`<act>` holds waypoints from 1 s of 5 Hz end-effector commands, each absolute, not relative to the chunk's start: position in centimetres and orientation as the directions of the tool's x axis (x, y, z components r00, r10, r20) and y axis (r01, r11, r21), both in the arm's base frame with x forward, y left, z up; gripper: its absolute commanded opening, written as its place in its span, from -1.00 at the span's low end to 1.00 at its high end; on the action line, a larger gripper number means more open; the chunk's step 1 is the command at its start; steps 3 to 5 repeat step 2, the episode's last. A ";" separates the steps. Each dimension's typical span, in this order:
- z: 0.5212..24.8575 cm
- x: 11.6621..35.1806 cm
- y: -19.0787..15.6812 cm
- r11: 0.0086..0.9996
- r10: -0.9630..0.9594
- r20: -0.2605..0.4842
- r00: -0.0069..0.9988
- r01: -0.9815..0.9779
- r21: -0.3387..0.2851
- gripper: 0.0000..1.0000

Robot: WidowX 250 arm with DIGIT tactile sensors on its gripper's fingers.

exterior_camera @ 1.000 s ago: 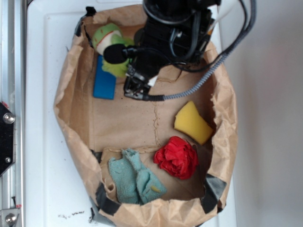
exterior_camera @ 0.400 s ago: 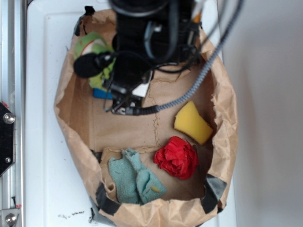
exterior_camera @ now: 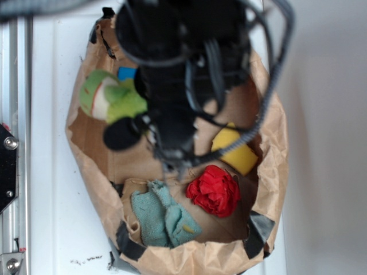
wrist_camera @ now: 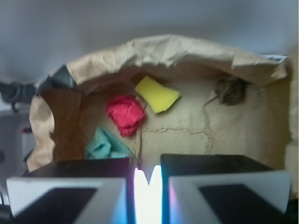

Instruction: Grab the green animal.

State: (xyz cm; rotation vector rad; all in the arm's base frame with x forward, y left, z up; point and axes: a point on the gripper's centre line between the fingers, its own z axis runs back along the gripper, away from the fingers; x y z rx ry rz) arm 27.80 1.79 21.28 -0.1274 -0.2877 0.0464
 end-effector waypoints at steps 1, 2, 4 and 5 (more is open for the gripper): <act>21.6 29.1 0.5 0.980 0.182 0.296 0.938 -0.197 0.023 -1.00; 21.5 29.4 0.6 0.983 0.167 0.297 0.940 -0.184 0.029 -1.00; 21.5 29.4 0.6 0.983 0.167 0.297 0.940 -0.184 0.029 -1.00; 21.5 29.4 0.6 0.983 0.167 0.297 0.940 -0.184 0.029 -1.00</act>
